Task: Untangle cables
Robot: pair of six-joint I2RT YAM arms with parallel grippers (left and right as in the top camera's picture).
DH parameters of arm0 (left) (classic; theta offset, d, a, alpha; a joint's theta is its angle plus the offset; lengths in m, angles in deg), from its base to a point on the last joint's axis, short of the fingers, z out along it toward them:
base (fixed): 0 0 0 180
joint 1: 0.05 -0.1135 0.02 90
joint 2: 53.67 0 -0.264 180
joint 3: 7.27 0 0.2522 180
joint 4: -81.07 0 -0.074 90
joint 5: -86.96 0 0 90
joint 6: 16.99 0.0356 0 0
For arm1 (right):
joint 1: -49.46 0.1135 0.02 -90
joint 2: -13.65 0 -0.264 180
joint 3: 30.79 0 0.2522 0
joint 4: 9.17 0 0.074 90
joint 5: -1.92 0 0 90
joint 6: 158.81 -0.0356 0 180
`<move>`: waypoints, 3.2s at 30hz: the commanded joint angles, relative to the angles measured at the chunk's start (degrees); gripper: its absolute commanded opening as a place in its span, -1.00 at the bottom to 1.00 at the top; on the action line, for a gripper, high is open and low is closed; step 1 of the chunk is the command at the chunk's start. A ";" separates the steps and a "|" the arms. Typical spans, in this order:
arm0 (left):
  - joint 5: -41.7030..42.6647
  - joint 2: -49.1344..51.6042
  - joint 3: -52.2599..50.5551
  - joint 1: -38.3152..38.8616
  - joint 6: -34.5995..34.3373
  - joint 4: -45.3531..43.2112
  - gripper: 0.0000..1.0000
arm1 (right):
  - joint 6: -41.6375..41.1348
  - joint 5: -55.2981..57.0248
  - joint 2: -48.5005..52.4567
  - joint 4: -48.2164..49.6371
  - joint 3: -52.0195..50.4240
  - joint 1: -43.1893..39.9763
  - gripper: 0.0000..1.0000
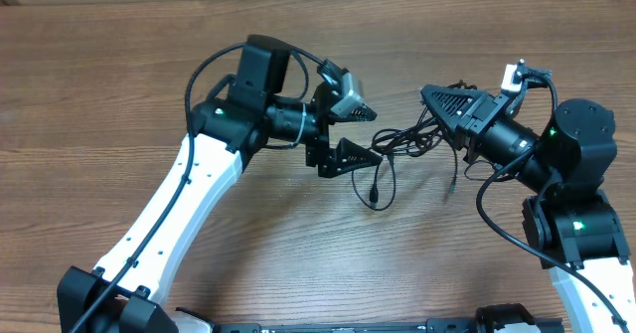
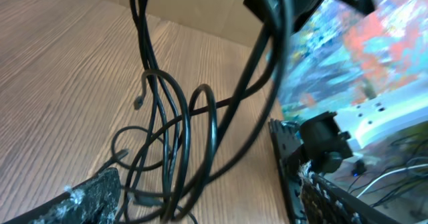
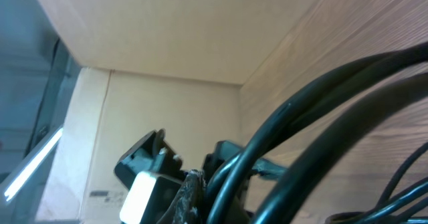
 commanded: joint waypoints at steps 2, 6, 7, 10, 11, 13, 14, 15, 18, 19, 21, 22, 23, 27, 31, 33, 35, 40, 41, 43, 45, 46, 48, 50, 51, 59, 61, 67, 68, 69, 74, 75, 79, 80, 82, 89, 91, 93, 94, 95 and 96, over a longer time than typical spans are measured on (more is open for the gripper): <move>-13.75 -1.40 0.31 1.25 -2.38 -0.28 0.73 | -1.66 -5.44 -0.48 2.29 1.92 -0.22 -0.93; -20.79 -1.40 0.31 0.81 -8.20 -2.05 0.72 | -1.62 -6.95 -0.46 2.25 1.92 -0.22 -0.93; -21.27 -1.40 0.31 0.57 -9.07 -2.51 0.72 | -1.62 -7.06 -0.46 2.25 1.92 -0.22 -0.92; -21.51 -1.38 0.31 0.39 -10.75 -3.06 0.71 | -1.62 -8.20 -0.46 2.49 1.92 -0.22 -0.92; -21.86 -1.36 0.33 0.44 -10.78 -3.02 0.70 | -1.64 -8.41 -0.46 2.58 1.92 -0.22 -0.92; -23.89 -1.31 0.31 0.46 -11.87 -3.10 0.68 | -1.64 -9.16 -0.48 2.91 1.92 -0.22 -0.92; -24.83 -1.31 0.31 0.39 -12.33 -3.10 0.68 | -1.64 -9.42 -0.48 2.91 1.92 -0.22 -0.92; -27.52 -1.31 0.31 0.33 -14.03 -3.13 0.68 | -1.64 -9.99 -0.46 2.91 1.92 -0.22 -0.92; -33.94 -1.31 0.33 0.09 -18.99 -3.13 0.72 | -1.64 -10.95 -0.46 2.91 1.92 -0.22 -0.92; -35.34 -1.31 0.31 -0.02 -20.57 -3.15 0.74 | -1.64 -11.17 -0.46 2.91 1.92 -0.22 -0.93; -36.65 -1.31 0.33 -0.22 -22.47 -3.15 0.75 | -1.66 -11.61 -0.48 2.95 1.92 -0.22 -0.92; -36.63 -1.29 0.31 -0.26 -22.97 -3.15 0.75 | -1.73 -11.87 -0.46 3.08 1.92 -0.22 -0.92; -36.61 -1.29 0.31 -0.24 -23.23 -3.15 0.75 | -2.62 -12.41 -0.46 3.43 1.92 -0.22 -0.93; -36.57 -1.22 0.31 -0.22 -24.50 -3.17 0.75 | -5.64 -14.56 -0.48 7.19 1.92 -0.20 -0.92; -32.89 -1.22 0.31 -0.20 -24.85 -4.00 0.75 | -6.56 -15.08 -0.46 9.11 1.92 -0.20 -0.92; -31.98 -1.22 0.33 -0.20 -24.85 -4.35 0.75 | -6.56 -15.08 -0.46 9.09 1.92 -0.20 -0.92; -31.98 -1.22 0.31 -0.20 -24.83 -4.33 0.75 | -6.54 -15.02 -0.46 9.11 1.92 -0.22 -0.93; -28.57 -1.25 0.33 -0.33 -21.05 -2.64 0.71 | -5.84 -12.50 -0.20 9.03 1.90 -0.26 -0.92; -28.61 -1.31 0.33 -0.33 -19.96 -1.33 0.67 | -5.92 -12.41 0.15 9.16 1.90 -0.59 -0.92; -28.68 -1.31 0.33 -0.33 -18.05 0.63 0.59 | -5.90 -12.48 0.87 8.68 1.90 -2.14 -0.92; -28.63 -1.31 0.33 -0.33 -17.92 1.09 0.59 | -5.92 -13.29 1.60 8.37 1.90 -3.50 -0.93; -28.37 -1.31 0.33 -0.31 -17.97 1.18 0.62 | -7.06 -14.88 2.21 8.48 1.92 -4.20 -0.92; -26.69 -1.31 0.33 -0.31 -17.25 1.53 0.65 | -7.56 -15.54 2.71 8.72 1.92 -4.28 -0.92; -22.97 -1.31 0.31 -0.31 -13.97 1.73 0.62 | -7.63 -15.56 2.86 8.90 1.92 -4.28 -0.93; -21.29 -1.31 0.33 -0.31 -12.41 1.73 0.62 | -7.69 -15.87 2.86 9.31 1.92 -4.28 -0.92; -17.03 -1.31 0.31 -0.15 -2.05 4.02 0.65 | -11.52 -18.05 2.86 13.46 1.92 -4.28 -0.93; -17.00 -1.31 0.31 -0.09 -1.11 4.07 0.67 | -11.93 -18.05 2.86 13.70 1.92 -4.28 -0.92; -17.68 -1.29 0.31 0.15 0.96 4.00 0.72 | -15.21 -18.45 2.86 14.97 1.92 -2.64 -0.93; -17.70 -1.29 0.31 0.46 1.25 4.00 0.72 | -15.58 -18.21 2.86 14.95 1.92 -2.27 -0.93; -17.73 -1.29 0.31 0.92 1.46 3.96 0.72 | -15.72 -17.99 2.86 14.97 1.92 -2.05 -0.92; -18.08 -1.29 0.31 2.95 1.55 2.71 0.71 | -16.65 -18.03 2.86 14.97 1.92 -2.01 -0.92; -18.45 -1.29 0.31 3.15 1.55 2.71 0.71 | -16.65 -18.03 2.86 14.99 1.92 -2.01 -0.92; -18.78 -1.29 0.31 3.13 1.55 3.41 0.70 | -16.63 -17.92 2.86 14.97 1.92 -2.03 -0.92; -18.80 -1.29 0.31 3.13 1.57 3.63 0.71 | -16.61 -17.77 2.86 14.97 1.92 -2.16 -0.93; -19.10 -1.29 0.31 3.08 1.90 4.46 0.70 | -16.57 -17.53 2.86 14.97 1.92 -2.69 -0.93; -20.09 -1.31 0.31 3.06 6.97 8.31 0.68 | -16.46 -16.98 2.86 14.93 1.92 -5.18 -0.92; -20.06 -1.31 0.31 3.08 7.65 8.33 0.68 | -16.59 -16.94 2.86 14.93 1.92 -5.16 -0.93; -20.06 -1.31 0.31 3.15 8.04 8.13 0.69 | -16.96 -16.96 2.86 14.95 1.92 -5.09 -0.93; -19.80 -1.29 0.31 3.15 8.00 7.87 0.69 | -18.01 -17.03 2.86 14.95 1.92 -4.87 -0.92; -19.04 -1.31 0.31 3.15 8.02 7.58 0.70 | -18.47 -16.98 2.86 14.97 1.92 -4.52 -0.92; -18.40 -1.29 0.31 3.15 8.02 7.39 0.70 | -18.73 -16.98 2.86 15.15 1.92 -4.17 -0.92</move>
